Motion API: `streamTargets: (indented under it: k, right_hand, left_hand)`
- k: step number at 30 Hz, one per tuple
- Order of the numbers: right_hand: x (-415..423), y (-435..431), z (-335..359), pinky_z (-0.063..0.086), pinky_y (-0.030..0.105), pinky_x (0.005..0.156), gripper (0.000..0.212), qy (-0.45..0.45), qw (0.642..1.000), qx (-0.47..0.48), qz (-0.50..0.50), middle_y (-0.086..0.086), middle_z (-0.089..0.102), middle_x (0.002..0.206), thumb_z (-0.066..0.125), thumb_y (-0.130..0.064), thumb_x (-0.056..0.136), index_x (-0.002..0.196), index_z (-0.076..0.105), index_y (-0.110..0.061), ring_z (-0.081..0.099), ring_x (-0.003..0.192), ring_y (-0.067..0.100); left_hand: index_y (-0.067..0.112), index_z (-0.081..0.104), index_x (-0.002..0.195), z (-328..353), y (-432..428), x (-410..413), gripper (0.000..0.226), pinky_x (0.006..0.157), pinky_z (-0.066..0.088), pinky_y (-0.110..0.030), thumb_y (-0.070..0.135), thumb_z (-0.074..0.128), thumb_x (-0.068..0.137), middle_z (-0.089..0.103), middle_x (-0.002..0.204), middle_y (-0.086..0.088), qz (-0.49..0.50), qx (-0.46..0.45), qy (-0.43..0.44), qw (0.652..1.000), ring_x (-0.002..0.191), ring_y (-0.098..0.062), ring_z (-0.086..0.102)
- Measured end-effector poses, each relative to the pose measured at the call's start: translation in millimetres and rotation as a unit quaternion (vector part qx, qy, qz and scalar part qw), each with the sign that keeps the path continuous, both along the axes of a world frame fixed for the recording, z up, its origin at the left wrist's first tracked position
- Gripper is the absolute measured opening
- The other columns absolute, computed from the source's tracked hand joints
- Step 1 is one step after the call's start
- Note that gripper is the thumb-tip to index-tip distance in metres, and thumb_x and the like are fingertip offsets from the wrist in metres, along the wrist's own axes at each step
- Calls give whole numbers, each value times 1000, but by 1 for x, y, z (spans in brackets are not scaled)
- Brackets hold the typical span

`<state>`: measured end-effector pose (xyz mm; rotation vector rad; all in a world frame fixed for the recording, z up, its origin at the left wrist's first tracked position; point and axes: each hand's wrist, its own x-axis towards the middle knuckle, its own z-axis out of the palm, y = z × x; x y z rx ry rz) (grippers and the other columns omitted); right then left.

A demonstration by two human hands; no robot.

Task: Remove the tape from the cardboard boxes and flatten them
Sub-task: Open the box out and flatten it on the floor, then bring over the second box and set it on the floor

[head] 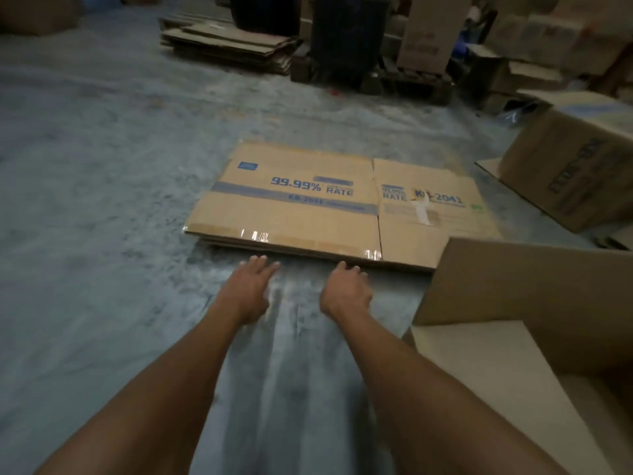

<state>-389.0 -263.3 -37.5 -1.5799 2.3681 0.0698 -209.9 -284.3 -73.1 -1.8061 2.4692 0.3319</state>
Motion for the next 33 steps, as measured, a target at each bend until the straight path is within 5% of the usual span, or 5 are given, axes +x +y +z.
streamTargets:
  k: [10, 17, 24, 29, 33]
  right_hand:
    - [43, 272, 50, 54, 37, 86, 22, -163, 984, 37, 53, 21, 64, 116, 53, -5, 92, 108, 66, 0, 65, 108, 37]
    - [-25, 384, 27, 52, 38, 89, 29, -146, 979, 140, 37, 17, 64, 124, 52, -21, 94, 114, 65, -5, 62, 113, 35]
    - [-168, 457, 38, 52, 39, 86, 29, -230, 902, 338, -140, 14, 65, 116, 63, -31, 91, 102, 65, -4, 65, 109, 31]
    - [-305, 470, 23, 45, 33, 102, 126, -213, 913, 68, -341, 14, 44, 149, 90, -48, 63, 155, 16, -6, 49, 132, 30]
    - [-390, 448, 35, 31, 53, 116, 149, -325, 828, -92, -447, 19, 19, 158, 96, -33, 55, 154, -14, -28, 28, 143, 41]
  left_hand:
    - [20, 50, 139, 35, 242, 78, 55, 100, 42, -29, 24, 66, 87, 51, 141, -10, 95, 208, -67, 971, 126, -23, 50]
    - [16, 59, 120, 42, 317, 4, 61, 75, 48, -28, 13, 88, 66, 63, 94, -6, 170, 264, 124, 941, 86, -22, 60]
    - [21, 19, 155, 53, 378, -132, 133, 100, 46, -39, 39, 98, 48, 36, 152, -10, 151, 316, 325, 878, 135, -30, 41]
    - [31, 34, 143, 43, 408, -202, 117, 91, 51, -36, 46, 98, 45, 57, 134, 3, 222, 215, 476, 823, 117, -21, 58]
    - [33, 51, 125, 39, 409, -214, 82, 74, 53, -33, 39, 94, 55, 63, 120, 5, 290, 203, 541, 763, 98, -15, 62]
